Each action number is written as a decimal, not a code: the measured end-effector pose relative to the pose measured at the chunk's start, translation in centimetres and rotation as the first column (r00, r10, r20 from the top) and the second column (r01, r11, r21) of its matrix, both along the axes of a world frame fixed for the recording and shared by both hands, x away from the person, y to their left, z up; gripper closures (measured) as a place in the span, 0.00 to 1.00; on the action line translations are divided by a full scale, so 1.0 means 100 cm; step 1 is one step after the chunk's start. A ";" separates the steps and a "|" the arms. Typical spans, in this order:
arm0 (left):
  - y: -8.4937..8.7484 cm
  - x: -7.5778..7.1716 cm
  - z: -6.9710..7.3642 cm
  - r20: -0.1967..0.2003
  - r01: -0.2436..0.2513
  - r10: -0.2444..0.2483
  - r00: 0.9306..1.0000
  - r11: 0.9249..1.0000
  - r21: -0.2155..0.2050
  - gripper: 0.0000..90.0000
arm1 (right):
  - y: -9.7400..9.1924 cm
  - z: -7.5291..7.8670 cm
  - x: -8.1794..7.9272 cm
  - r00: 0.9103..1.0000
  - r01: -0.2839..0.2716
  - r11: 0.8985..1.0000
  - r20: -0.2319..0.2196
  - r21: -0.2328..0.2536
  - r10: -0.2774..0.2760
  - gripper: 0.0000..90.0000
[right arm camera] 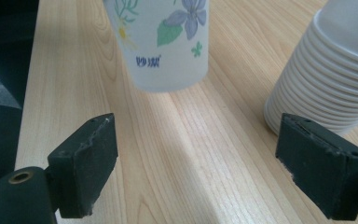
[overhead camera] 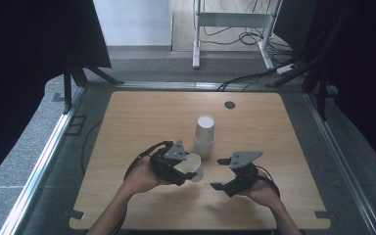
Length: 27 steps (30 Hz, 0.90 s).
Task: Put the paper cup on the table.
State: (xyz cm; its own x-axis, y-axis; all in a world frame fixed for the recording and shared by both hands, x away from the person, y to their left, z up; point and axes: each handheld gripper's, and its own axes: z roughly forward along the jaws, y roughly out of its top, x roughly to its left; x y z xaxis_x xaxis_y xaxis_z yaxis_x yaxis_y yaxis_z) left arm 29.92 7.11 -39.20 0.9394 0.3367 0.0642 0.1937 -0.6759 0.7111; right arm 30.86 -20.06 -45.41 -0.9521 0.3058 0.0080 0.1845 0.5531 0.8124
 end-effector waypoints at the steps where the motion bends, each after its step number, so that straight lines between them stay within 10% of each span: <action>1: 0.001 0.000 0.001 0.004 -0.001 0.001 1.000 1.000 0.012 0.35 | -0.001 0.000 0.000 1.000 0.004 1.000 0.001 -0.001 -0.004 0.14; 27: 0.034 0.015 0.003 0.014 -0.173 0.173 0.985 0.978 0.118 0.35 | -0.022 -0.006 0.002 0.992 0.128 0.991 0.016 -0.045 -0.128 0.06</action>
State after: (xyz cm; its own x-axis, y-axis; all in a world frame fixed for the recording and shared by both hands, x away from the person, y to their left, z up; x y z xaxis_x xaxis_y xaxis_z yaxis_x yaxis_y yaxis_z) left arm 31.43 10.47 -38.88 0.8674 0.4838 0.1166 0.3125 -0.7118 0.6290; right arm 31.07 -22.29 -46.02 -0.9050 0.4248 -0.0208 0.2457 0.5621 0.7897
